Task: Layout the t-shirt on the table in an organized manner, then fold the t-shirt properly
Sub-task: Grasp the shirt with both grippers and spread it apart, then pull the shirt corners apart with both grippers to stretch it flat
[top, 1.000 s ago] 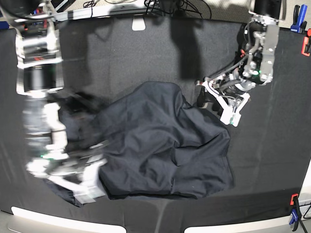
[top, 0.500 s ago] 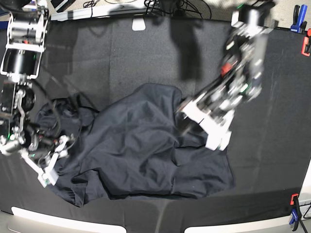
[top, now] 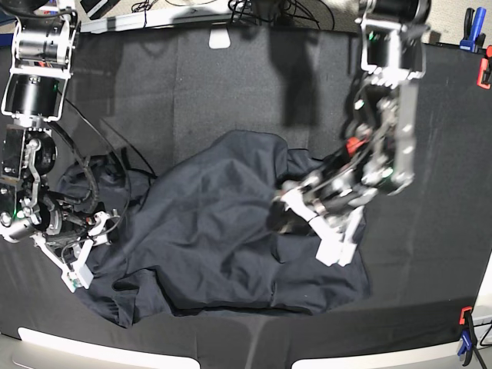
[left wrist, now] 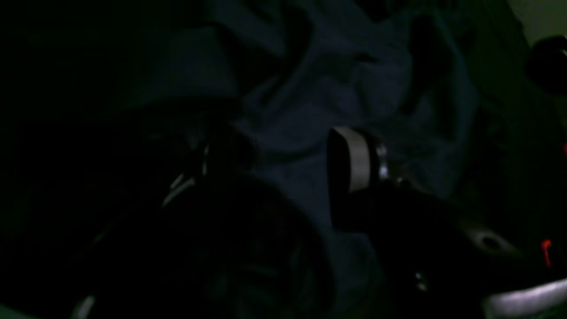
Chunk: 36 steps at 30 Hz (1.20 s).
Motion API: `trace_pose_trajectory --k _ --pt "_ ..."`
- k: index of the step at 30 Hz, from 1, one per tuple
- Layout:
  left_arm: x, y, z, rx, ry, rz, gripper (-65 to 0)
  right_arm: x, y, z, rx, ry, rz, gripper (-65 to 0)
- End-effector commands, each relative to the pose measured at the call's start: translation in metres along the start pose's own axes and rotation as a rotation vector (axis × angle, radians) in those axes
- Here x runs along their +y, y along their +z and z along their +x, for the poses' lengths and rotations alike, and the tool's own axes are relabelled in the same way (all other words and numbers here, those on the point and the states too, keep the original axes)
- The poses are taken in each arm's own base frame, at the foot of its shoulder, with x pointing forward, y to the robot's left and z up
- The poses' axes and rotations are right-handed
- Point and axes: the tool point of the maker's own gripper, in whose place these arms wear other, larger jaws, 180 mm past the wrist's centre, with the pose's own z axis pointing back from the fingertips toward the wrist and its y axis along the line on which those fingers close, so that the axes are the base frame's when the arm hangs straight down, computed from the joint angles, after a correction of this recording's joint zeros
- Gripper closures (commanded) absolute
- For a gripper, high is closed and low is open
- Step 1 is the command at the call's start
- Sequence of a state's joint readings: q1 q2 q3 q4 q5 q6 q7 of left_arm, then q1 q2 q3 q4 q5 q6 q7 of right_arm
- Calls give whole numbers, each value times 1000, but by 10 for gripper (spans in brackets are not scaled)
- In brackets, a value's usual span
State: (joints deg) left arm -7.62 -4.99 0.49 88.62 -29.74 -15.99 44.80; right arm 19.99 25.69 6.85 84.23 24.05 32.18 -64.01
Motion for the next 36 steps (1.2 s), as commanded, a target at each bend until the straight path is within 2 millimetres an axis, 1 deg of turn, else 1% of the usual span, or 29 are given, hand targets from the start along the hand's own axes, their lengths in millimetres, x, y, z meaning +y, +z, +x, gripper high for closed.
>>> trace_pose_trajectory --k 1,5,7,9,10,12,13,15,20,25,31,36 --pt "6 11 17 -58 -13 12 -307 -8 10 19 -58 19 -20 -282" --pt "42 47 -5 -53 18 115 -307 -8 10 20 -60 18 -17 -282" --pt "57 63 -21 -38 51 161 -307 -8 10 20 -60 18 -17 -282" --pt "65 74 -40 -22 110 173 -307 -8 10 20 -60 18 -17 -282" --pt "62 78 -49 -17 131 151 -307 -8 10 20 -60 18 -17 -282" --pt "47 83 -63 -12 164 71 -307 -8 10 20 -60 17 -16 -282" --pt "40 84 -67 -14 179 36 -307 -8 10 20 -61 17 -15 -282" --pt "32 83 -74 -12 195 15 -307 -6 10 21 -64 15 -9 -282" --pt "20 75 -76 -28 238 7 -307 0 10 24 -85 3 26 -282" --pt "29 74 -78 -28 303 62 -307 0 10 24 -84 3 26 -282" --pt "28 72 -76 -29 307 60 -307 0 10 24 -85 3 26 -282" --pt "15 66 -78 -34 343 37 -307 0 10 24 -84 3 26 -282"
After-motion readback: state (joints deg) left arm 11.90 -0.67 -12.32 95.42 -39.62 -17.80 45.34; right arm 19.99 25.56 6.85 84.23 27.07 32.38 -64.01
